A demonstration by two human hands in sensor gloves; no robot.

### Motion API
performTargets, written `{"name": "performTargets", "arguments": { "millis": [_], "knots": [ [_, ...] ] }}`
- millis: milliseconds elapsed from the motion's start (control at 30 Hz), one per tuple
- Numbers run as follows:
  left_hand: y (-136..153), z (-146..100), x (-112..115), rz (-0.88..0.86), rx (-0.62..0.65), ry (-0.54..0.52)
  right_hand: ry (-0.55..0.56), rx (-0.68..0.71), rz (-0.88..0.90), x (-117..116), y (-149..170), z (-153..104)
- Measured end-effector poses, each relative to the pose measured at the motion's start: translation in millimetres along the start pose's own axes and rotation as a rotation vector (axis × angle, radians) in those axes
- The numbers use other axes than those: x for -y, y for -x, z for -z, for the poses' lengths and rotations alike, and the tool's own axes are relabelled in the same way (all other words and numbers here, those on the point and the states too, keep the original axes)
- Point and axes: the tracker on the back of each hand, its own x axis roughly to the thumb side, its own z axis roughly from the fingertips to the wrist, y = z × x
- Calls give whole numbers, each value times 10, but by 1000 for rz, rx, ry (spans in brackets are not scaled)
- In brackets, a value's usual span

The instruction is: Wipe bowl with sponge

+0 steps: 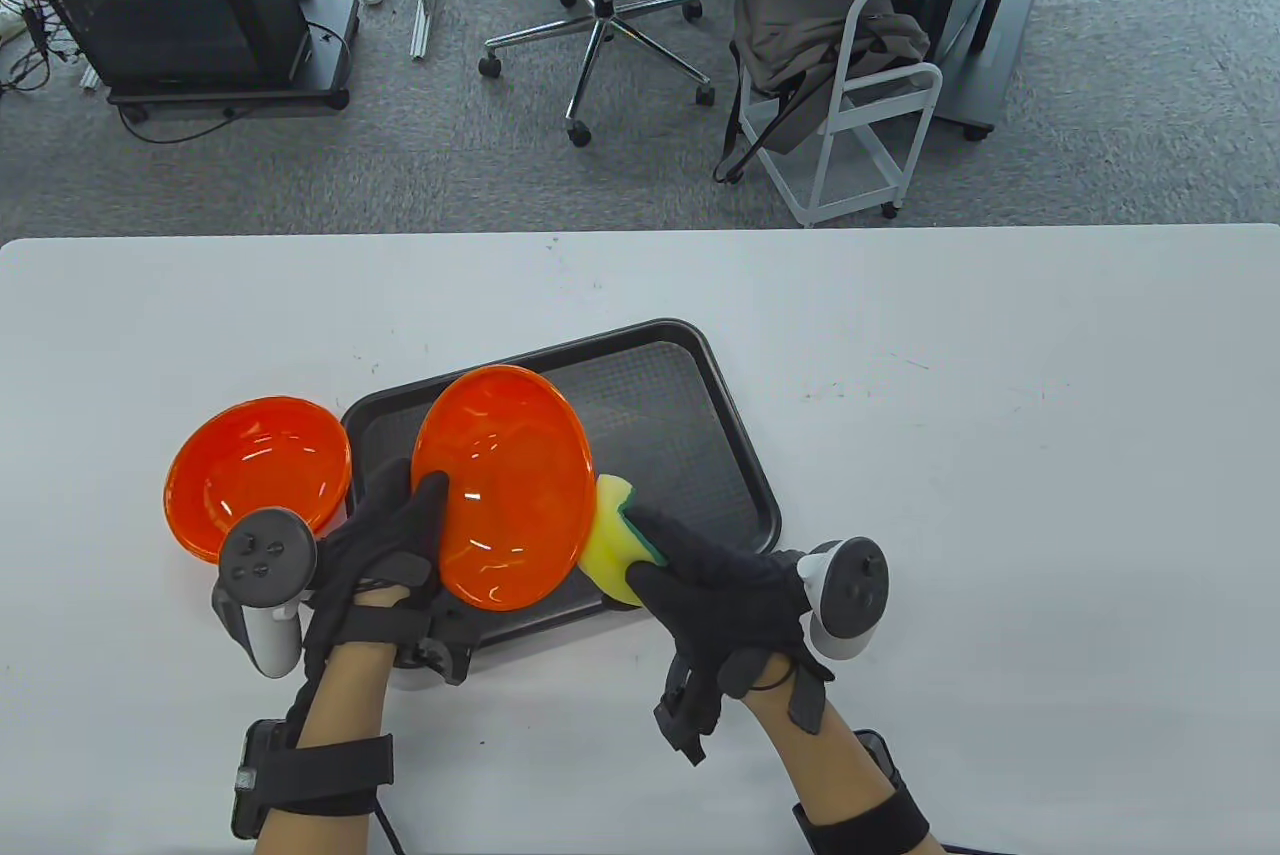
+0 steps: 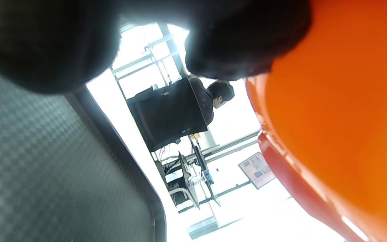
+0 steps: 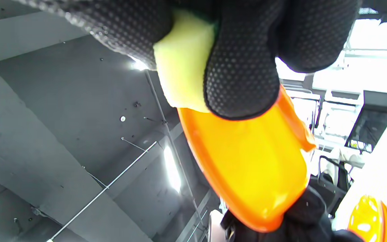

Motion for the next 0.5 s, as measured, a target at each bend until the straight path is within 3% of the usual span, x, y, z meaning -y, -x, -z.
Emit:
{"name": "performTargets", "arguments": {
  "millis": [267,500],
  "knots": [
    [-6,14,35,-22,13,88,111,61,-129,95,-36,-37],
    [-70,9,208,-33,32,299,171,34,-133,164,18,-61]
  ]
}}
